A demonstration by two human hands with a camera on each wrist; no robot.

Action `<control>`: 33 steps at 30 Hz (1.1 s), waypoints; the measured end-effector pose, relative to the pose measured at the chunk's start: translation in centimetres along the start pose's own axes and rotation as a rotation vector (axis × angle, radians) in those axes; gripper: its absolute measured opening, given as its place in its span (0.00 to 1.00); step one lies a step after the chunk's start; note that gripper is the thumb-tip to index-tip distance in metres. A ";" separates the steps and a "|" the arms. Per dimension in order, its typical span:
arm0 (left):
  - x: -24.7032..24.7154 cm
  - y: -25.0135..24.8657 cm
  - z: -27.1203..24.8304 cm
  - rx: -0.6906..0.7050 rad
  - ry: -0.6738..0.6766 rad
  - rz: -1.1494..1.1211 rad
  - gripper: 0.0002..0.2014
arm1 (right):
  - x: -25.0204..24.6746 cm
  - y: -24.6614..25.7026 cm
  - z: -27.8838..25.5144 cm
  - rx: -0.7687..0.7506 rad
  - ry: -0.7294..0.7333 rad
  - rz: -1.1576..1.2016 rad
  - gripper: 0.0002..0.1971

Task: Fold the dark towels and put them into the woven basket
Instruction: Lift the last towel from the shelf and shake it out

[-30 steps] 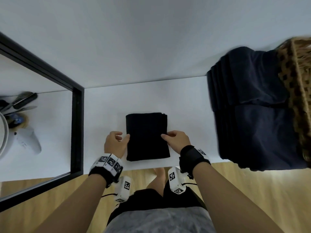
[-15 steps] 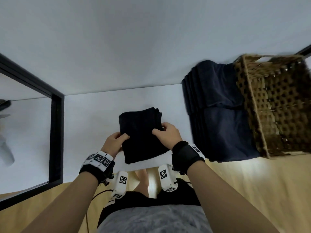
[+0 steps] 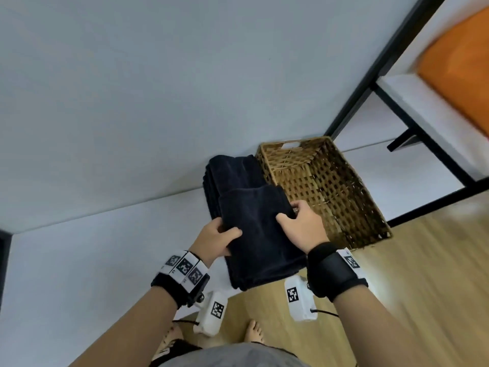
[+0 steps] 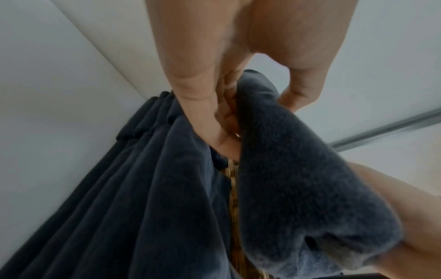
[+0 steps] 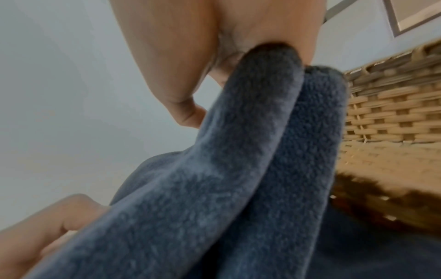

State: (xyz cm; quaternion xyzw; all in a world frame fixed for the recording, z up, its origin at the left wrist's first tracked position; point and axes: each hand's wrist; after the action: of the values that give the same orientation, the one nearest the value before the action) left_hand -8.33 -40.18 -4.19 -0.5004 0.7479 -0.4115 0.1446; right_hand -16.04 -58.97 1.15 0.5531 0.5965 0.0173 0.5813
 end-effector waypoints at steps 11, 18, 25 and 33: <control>2.5 4.0 0.2 0.026 -0.276 0.365 0.20 | -1.0 -3.7 0.4 -0.233 0.188 -0.415 0.24; 5.2 4.3 -0.2 0.375 -0.478 1.244 0.32 | 2.4 -3.6 0.3 -0.522 0.399 -0.402 0.30; 5.5 6.4 2.1 0.134 -0.329 1.441 0.30 | 5.3 -6.1 1.2 -0.264 0.511 -0.408 0.37; 4.5 6.4 2.1 0.219 -0.262 0.990 0.36 | 4.9 -6.0 1.9 -0.290 0.526 -0.394 0.37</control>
State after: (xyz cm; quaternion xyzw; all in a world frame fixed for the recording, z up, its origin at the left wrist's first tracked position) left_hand -13.10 -44.11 -9.50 -0.1163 0.8229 -0.3037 0.4658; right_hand -17.16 -59.13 -6.79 0.3160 0.8123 0.1310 0.4723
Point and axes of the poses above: each hand's wrist, its own z-axis towards the middle knuckle, its own x-axis out of the palm, y = z × x, and after that the axes turned 3 degrees about -x, right-handed
